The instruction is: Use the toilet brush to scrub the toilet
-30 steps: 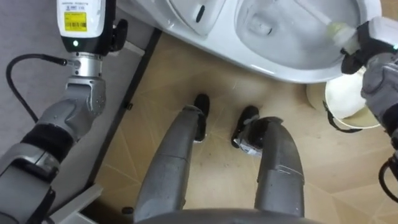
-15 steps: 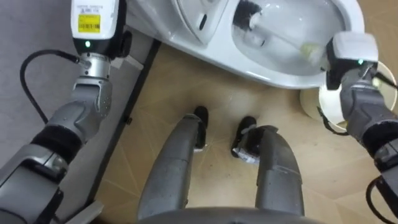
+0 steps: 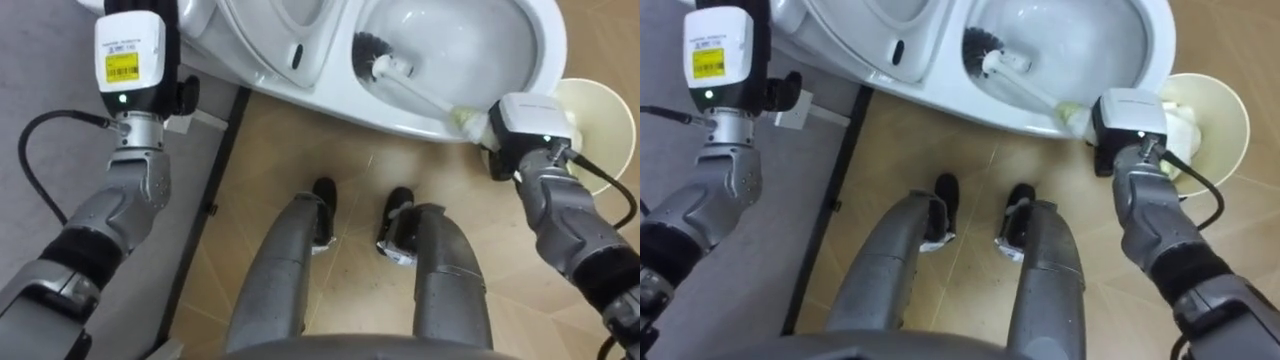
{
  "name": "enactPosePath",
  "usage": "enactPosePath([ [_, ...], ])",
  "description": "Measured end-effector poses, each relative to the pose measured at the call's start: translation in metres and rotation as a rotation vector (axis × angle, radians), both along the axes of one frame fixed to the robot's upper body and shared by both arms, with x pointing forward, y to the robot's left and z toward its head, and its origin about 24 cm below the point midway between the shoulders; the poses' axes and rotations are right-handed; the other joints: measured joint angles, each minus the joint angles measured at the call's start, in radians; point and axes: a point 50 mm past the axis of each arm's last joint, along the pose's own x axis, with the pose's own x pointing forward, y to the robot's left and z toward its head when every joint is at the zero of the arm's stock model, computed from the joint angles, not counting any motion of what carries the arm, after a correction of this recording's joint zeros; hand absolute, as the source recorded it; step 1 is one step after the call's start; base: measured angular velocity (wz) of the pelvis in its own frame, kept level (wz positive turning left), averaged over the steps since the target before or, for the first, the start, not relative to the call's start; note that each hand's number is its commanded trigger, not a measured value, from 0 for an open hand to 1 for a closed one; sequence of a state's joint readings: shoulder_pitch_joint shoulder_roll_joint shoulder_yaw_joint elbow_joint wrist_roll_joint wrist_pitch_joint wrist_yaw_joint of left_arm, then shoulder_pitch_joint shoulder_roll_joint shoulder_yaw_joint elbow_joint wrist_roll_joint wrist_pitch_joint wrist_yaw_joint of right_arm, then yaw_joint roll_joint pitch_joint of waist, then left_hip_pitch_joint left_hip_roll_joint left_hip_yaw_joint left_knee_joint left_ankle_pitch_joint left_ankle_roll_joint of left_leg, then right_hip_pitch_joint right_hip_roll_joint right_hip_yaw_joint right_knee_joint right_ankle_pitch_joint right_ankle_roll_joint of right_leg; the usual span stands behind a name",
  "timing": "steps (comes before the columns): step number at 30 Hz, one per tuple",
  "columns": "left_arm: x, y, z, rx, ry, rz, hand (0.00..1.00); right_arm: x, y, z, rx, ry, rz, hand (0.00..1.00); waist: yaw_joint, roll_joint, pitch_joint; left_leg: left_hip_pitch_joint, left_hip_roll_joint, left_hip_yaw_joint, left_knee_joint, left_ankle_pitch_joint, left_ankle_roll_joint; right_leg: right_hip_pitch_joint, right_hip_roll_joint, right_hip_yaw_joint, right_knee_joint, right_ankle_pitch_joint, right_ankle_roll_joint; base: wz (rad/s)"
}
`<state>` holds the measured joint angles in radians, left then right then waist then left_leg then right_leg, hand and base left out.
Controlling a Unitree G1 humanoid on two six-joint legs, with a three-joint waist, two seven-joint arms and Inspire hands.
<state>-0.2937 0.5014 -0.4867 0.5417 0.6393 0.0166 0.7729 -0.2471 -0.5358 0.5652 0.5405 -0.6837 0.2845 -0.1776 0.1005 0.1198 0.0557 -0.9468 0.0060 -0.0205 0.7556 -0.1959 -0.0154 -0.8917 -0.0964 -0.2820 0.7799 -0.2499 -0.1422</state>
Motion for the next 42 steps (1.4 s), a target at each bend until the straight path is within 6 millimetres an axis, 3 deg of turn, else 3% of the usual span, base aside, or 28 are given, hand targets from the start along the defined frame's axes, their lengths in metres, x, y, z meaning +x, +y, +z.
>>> enactPosePath([
  [7, 0.006, -0.001, 0.005, 0.028, 0.022, -0.047, 0.0, 0.024, -0.038, 0.015, -0.166, 0.045, 0.018, 1.0, 0.029, -0.003, 0.0011, 0.001, -0.003, 0.007, 0.005, -0.005, 0.004, -0.003, -0.008, 0.004, 0.011, -0.001, 0.002, 0.0],
  [12, 0.019, -0.009, 0.018, 0.059, 0.01, -0.093, 0.0, 0.045, -0.062, 0.043, -0.255, 0.021, 0.0, 1.0, 0.04, -0.04, 0.0087, -0.008, -0.026, 0.014, 0.006, 0.002, 0.008, -0.03, -0.038, 0.012, 0.053, -0.014, 0.005, 0.11],
  [15, 0.023, -0.011, 0.024, 0.075, -0.01, -0.106, 0.0, 0.051, -0.076, 0.054, -0.303, 0.002, -0.049, 1.0, 0.039, -0.061, 0.0185, -0.013, -0.037, 0.013, 0.009, 0.004, 0.014, -0.038, -0.051, 0.012, 0.07, -0.021, 0.008, 0.13],
  [19, 0.024, -0.014, 0.028, 0.112, -0.049, -0.119, 0.0, 0.047, -0.089, 0.058, -0.362, -0.017, -0.067, 1.0, 0.037, -0.094, 0.018, -0.022, -0.038, 0.025, 0.009, 0.009, 0.023, -0.047, -0.061, 0.013, 0.078, -0.026, 0.014, 0.05],
  [22, 0.024, -0.015, 0.028, 0.126, -0.059, -0.123, 0.0, 0.048, -0.086, 0.059, -0.442, -0.023, -0.004, 1.0, 0.041, -0.109, 0.0186, -0.021, -0.038, 0.035, 0.012, 0.009, 0.027, -0.05, -0.062, 0.022, 0.082, -0.026, 0.018, -0.04],
  [26, 0.024, -0.016, 0.027, 0.122, -0.054, -0.129, 0.0, 0.049, -0.067, 0.053, -0.535, -0.027, 0.149, 1.0, 0.046, -0.102, 0.0175, -0.019, -0.033, 0.034, 0.028, 0.001, 0.03, -0.044, -0.057, 0.021, 0.084, -0.026, 0.019, -0.02],
  [29, 0.024, -0.022, 0.02, 0.097, -0.026, -0.132, 0.0, 0.034, -0.052, 0.03, -0.525, -0.006, 0.191, 1.0, 0.047, -0.071, 0.0137, 0.002, -0.028, 0.023, 0.024, -0.003, 0.034, -0.007, -0.049, 0.007, 0.057, -0.026, 0.029, 0.0],
  [31, 0.022, -0.022, 0.014, 0.085, -0.01, -0.128, 0.0, 0.027, -0.055, 0.024, -0.522, 0.007, 0.164, 1.0, 0.048, -0.053, 0.0135, 0.013, -0.02, 0.026, 0.021, -0.007, 0.037, 0.007, -0.04, 0.009, 0.04, -0.023, 0.041, -0.13],
  [35, 0.015, -0.018, 0.007, 0.046, 0.014, -0.115, 0.0, 0.01, -0.058, 0.007, -0.466, 0.047, 0.11, 1.0, 0.033, -0.026, -0.0003, 0.015, -0.018, 0.027, 0.021, -0.013, 0.039, 0.013, -0.036, 0.008, 0.031, -0.021, 0.045, -0.05],
  [39, 0.01, -0.015, 0.002, 0.022, 0.031, -0.102, 0.0, -0.002, -0.059, -0.005, -0.426, 0.072, 0.076, 1.0, 0.015, -0.012, -0.0089, 0.02, -0.019, 0.026, 0.01, -0.012, 0.037, 0.017, -0.036, 0.007, 0.023, -0.022, 0.044, 0.01],
  [42, 0.005, -0.012, -0.003, 0.007, 0.046, -0.087, 0.0, -0.013, -0.06, -0.012, -0.41, 0.095, 0.067, 1.0, 0.006, -0.009, -0.0107, 0.035, -0.017, 0.028, -0.001, -0.012, 0.037, 0.032, -0.035, 0.007, 0.014, -0.021, 0.04, 0.0],
])
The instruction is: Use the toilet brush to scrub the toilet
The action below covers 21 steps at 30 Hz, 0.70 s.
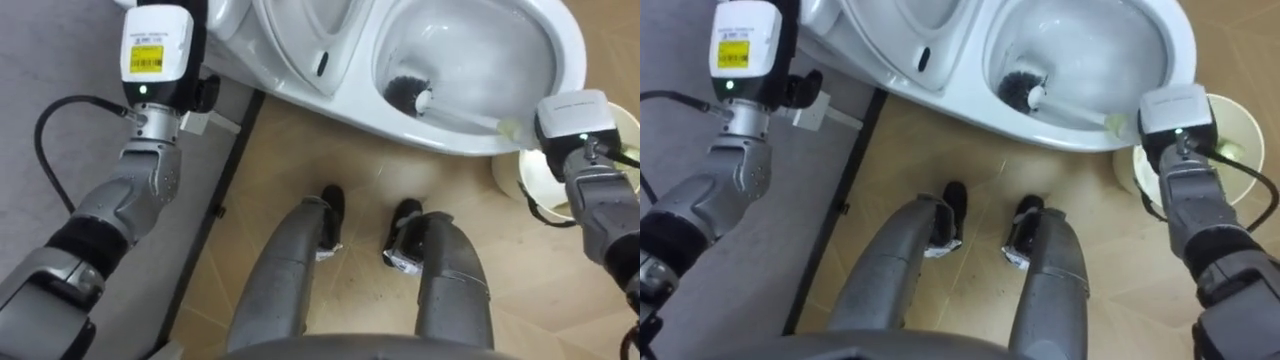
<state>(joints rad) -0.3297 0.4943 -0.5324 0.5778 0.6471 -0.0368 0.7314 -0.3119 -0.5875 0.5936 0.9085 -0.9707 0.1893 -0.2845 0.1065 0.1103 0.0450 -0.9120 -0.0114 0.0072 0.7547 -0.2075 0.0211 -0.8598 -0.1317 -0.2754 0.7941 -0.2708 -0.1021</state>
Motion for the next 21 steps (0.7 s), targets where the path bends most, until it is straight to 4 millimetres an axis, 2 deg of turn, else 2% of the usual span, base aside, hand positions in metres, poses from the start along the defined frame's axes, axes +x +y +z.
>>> enactPosePath([
  [4, 0.0, -0.002, 0.001, -0.048, 0.0, -0.005, 0.0, 0.001, -0.003, 0.001, 0.037, -0.009, -0.033, 1.0, 0.014, 0.007, -0.0002, -0.001, 0.01, -0.001, 0.0, -0.003, -0.004, 0.002, 0.013, 0.0, -0.014, 0.002, 0.001, -0.06],
  [7, 0.003, -0.006, 0.002, -0.042, 0.001, -0.022, 0.0, 0.005, -0.009, 0.006, 0.055, -0.004, -0.062, 1.0, 0.036, 0.013, 0.0009, -0.002, 0.012, -0.002, 0.004, -0.005, -0.007, 0.002, 0.016, -0.001, -0.012, 0.006, -0.008, 0.0],
  [10, 0.006, -0.008, 0.005, -0.03, -0.006, -0.035, 0.0, 0.015, -0.015, 0.013, 0.118, -0.021, -0.129, 1.0, 0.042, 0.015, 0.009, -0.006, 0.0, -0.003, 0.0, -0.004, -0.008, -0.011, 0.0, 0.0, 0.008, -0.001, -0.013, 0.1],
  [12, 0.01, -0.01, 0.01, -0.028, -0.03, -0.04, 0.0, 0.024, -0.017, 0.02, 0.184, -0.051, -0.178, 1.0, 0.047, 0.005, 0.016, -0.02, -0.003, 0.007, 0.002, -0.002, -0.008, -0.041, -0.007, 0.017, 0.033, -0.007, -0.011, 0.04],
  [13, 0.012, -0.01, 0.015, -0.026, -0.055, -0.039, 0.0, 0.032, -0.016, 0.027, 0.234, -0.084, -0.204, 1.0, 0.058, -0.008, 0.0248, -0.034, -0.005, 0.018, 0.002, 0.0, -0.009, -0.066, -0.009, 0.033, 0.046, -0.007, -0.013, -0.09],
  [14, 0.014, -0.007, 0.019, -0.023, -0.08, -0.03, 0.0, 0.04, -0.013, 0.032, 0.287, -0.113, -0.233, 1.0, 0.059, -0.016, 0.025, -0.05, -0.008, 0.021, 0.002, 0.004, -0.011, -0.085, -0.011, 0.034, 0.052, -0.006, -0.016, 0.0],
  [15, 0.014, -0.004, 0.022, -0.007, -0.105, -0.022, 0.0, 0.042, -0.01, 0.031, 0.338, -0.12, -0.261, 1.0, 0.049, -0.037, 0.0282, -0.055, -0.015, 0.019, 0.003, 0.008, -0.009, -0.093, -0.016, 0.034, 0.065, -0.01, -0.021, 0.07],
  [17, 0.015, -0.001, 0.027, 0.005, -0.135, -0.01, 0.0, 0.048, -0.006, 0.034, 0.433, -0.164, -0.321, 1.0, 0.036, -0.052, 0.0377, -0.06, -0.017, 0.015, 0.011, 0.009, -0.012, -0.098, -0.018, 0.034, 0.077, -0.015, -0.024, 0.11],
  [21, 0.02, -0.002, 0.032, 0.023, -0.157, 0.002, 0.0, 0.068, -0.002, 0.055, 0.579, -0.276, -0.381, 1.0, 0.023, -0.056, 0.0402, -0.079, -0.022, 0.016, 0.026, 0.012, -0.012, -0.117, -0.026, 0.034, 0.095, -0.016, -0.022, 0.06],
])
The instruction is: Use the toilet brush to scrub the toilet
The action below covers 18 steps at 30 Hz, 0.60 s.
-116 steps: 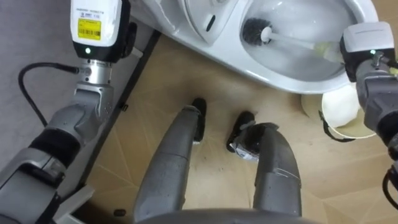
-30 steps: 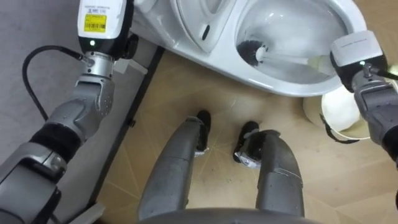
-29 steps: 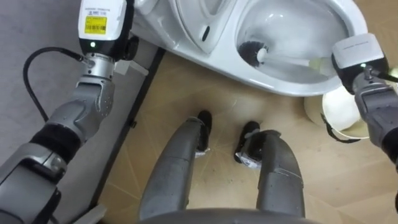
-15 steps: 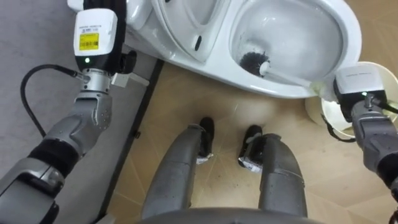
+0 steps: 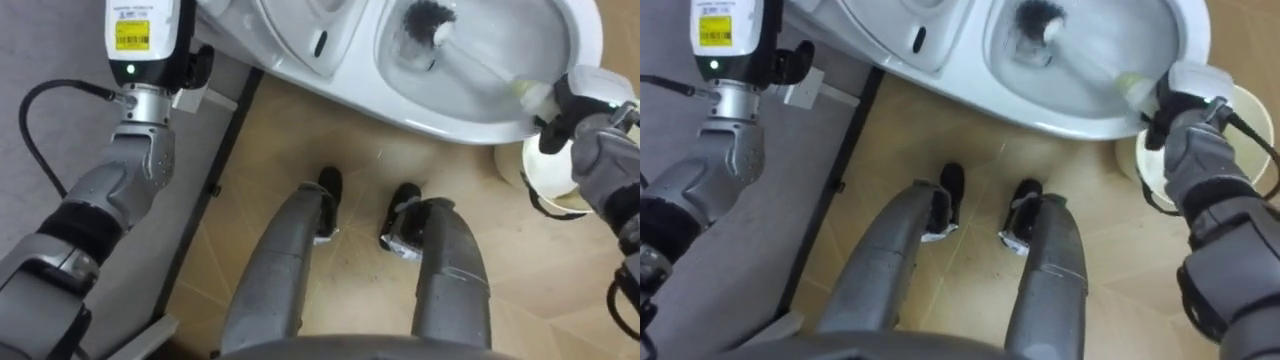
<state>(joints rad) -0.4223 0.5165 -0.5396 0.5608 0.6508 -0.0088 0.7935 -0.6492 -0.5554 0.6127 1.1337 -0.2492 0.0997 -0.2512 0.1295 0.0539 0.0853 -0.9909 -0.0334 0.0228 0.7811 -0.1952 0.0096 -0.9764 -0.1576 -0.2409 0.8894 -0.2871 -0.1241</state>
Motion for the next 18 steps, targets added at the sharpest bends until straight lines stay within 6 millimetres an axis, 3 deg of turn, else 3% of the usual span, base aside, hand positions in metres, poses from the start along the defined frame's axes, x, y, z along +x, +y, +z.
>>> enactPosePath([
  [3, 0.004, -0.002, 0.005, 0.024, -0.016, 0.003, 0.0, 0.001, -0.001, 0.001, 0.006, 0.001, -0.009, 1.0, -0.008, -0.015, 0.0027, -0.005, 0.0, -0.002, 0.004, 0.008, 0.001, -0.001, 0.001, -0.001, 0.001, 0.001, 0.002, 0.06],
  [10, 0.011, -0.004, 0.01, 0.038, -0.005, -0.002, 0.0, 0.001, -0.001, 0.002, -0.005, -0.004, -0.001, 1.0, -0.028, -0.016, 0.0026, -0.012, -0.015, -0.012, 0.015, 0.017, 0.008, -0.001, -0.016, -0.012, 0.015, 0.005, 0.008, 0.06],
  [15, 0.011, -0.004, 0.01, 0.067, 0.009, -0.005, 0.0, 0.002, -0.001, 0.005, -0.123, 0.015, 0.072, 1.0, -0.027, -0.014, 0.0013, -0.007, -0.014, -0.006, 0.016, 0.021, 0.014, 0.005, -0.018, -0.011, 0.011, 0.009, 0.02, -0.03],
  [18, 0.013, -0.008, 0.005, 0.086, 0.038, -0.007, 0.0, -0.003, 0.005, -0.004, -0.248, 0.091, 0.168, 1.0, -0.011, -0.001, -0.0011, 0.018, -0.01, -0.011, 0.011, 0.019, 0.017, 0.035, -0.006, -0.011, -0.011, 0.018, 0.021, -0.07],
])
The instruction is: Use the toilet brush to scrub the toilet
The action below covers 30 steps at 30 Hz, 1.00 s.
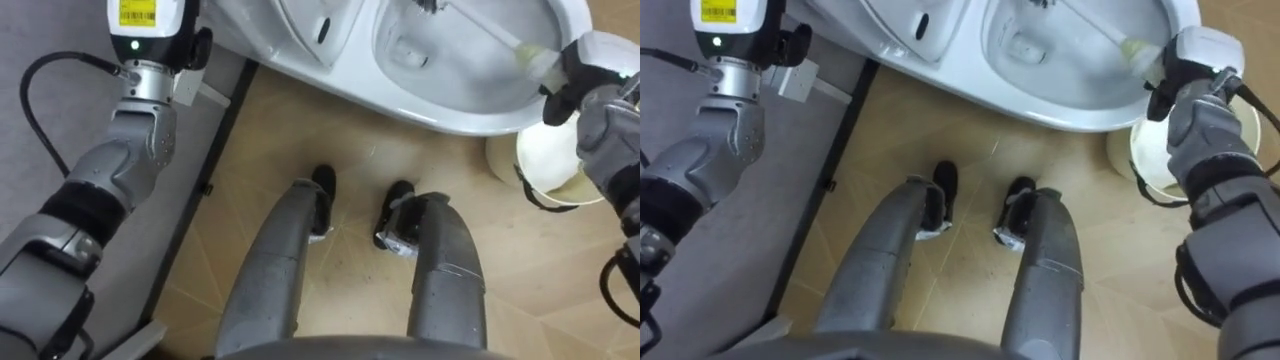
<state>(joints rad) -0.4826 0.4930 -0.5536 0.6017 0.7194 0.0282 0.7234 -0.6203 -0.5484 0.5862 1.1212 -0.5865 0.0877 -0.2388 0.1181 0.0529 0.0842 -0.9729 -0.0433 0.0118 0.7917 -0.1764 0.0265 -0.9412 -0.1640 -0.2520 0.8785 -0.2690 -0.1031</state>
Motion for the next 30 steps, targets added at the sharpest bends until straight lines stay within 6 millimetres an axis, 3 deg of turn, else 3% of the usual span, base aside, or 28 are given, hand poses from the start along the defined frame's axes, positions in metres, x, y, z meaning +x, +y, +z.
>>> enactPosePath([
  [2, 0.0, -0.005, -0.006, -0.015, 0.037, -0.003, 0.0, -0.005, 0.004, -0.009, -0.094, 0.059, 0.065, 1.0, 0.021, 0.024, -0.0034, 0.018, 0.009, -0.001, -0.008, -0.004, 0.001, 0.025, 0.013, -0.002, -0.03, 0.005, 0.012, -0.16],
  [5, -0.001, -0.009, -0.009, -0.019, 0.053, -0.02, 0.0, -0.015, 0.0, -0.018, -0.211, 0.144, 0.096, 1.0, 0.029, 0.051, -0.005, 0.021, 0.013, -0.001, -0.013, -0.006, 0.005, 0.032, 0.012, -0.012, -0.045, 0.012, 0.013, -0.08],
  [9, -0.003, -0.008, -0.012, -0.032, 0.068, -0.029, 0.0, -0.023, -0.002, -0.022, -0.223, 0.152, 0.098, 1.0, 0.037, 0.067, -0.011, 0.022, 0.018, 0.003, -0.017, -0.009, 0.005, 0.032, 0.017, -0.01, -0.053, 0.014, 0.012, -0.07],
  [11, -0.007, -0.005, -0.016, -0.043, 0.079, -0.019, 0.0, -0.029, -0.001, -0.026, -0.238, 0.159, 0.112, 1.0, 0.035, 0.079, -0.0189, 0.025, 0.032, 0.006, -0.031, -0.008, 0.003, 0.039, 0.033, -0.011, -0.081, 0.026, 0.01, -0.08],
  [14, -0.015, 0.0, -0.023, -0.063, 0.108, -0.001, 0.0, -0.044, 0.003, -0.038, -0.217, 0.174, 0.129, 1.0, 0.018, 0.083, -0.0253, 0.048, 0.034, 0.007, -0.051, -0.009, 0.002, 0.059, 0.046, 0.002, -0.102, 0.026, 0.011, 0.0],
  [21, -0.029, 0.016, -0.033, -0.133, 0.141, 0.05, 0.0, -0.06, 0.011, -0.052, -0.161, 0.188, 0.136, 1.0, -0.031, 0.08, -0.0283, 0.074, 0.036, 0.01, -0.062, -0.012, -0.002, 0.08, 0.045, 0.001, -0.106, 0.025, -0.002, -0.02],
  [24, -0.027, 0.015, -0.031, -0.153, 0.144, 0.046, 0.0, -0.054, 0.011, -0.048, -0.171, 0.194, 0.138, 1.0, -0.029, 0.078, -0.0289, 0.074, 0.036, 0.008, -0.06, -0.017, -0.007, 0.082, 0.045, -0.002, -0.106, 0.023, -0.003, 0.0],
  [30, -0.015, 0.004, -0.019, -0.11, 0.142, -0.019, 0.0, -0.029, -0.013, -0.022, -0.212, 0.203, 0.087, 1.0, 0.022, 0.071, -0.0261, 0.059, 0.033, 0.017, -0.045, -0.019, -0.001, 0.059, 0.036, 0.009, -0.082, 0.025, -0.002, -0.02],
])
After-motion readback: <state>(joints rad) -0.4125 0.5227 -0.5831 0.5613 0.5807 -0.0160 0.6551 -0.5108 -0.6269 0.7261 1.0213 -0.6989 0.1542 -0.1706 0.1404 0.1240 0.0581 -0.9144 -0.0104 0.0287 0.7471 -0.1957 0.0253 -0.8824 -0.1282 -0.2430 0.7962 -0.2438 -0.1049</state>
